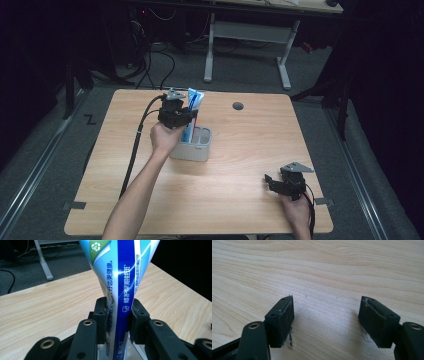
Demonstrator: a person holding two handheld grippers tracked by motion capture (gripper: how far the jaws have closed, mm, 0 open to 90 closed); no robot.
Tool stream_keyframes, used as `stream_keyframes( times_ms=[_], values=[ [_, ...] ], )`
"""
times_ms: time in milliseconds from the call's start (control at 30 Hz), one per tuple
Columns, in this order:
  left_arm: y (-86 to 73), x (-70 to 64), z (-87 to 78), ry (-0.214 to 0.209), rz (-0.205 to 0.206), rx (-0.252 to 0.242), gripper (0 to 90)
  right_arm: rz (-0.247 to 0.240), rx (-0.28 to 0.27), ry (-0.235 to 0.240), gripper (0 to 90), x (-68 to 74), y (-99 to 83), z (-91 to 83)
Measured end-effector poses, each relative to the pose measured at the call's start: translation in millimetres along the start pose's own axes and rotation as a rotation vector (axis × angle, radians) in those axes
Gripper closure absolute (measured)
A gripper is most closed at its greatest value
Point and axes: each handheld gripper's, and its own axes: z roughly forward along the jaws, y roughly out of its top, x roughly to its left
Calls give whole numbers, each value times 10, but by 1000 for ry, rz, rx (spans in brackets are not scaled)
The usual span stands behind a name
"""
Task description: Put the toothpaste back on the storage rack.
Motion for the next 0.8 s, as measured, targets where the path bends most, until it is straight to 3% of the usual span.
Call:
stream_keyframes(
  times_ms=[800],
  values=[
    [-167, 15, -16, -2, -13, 29, 717, 0, 0, 0, 288, 1, 0, 0]
  ],
)
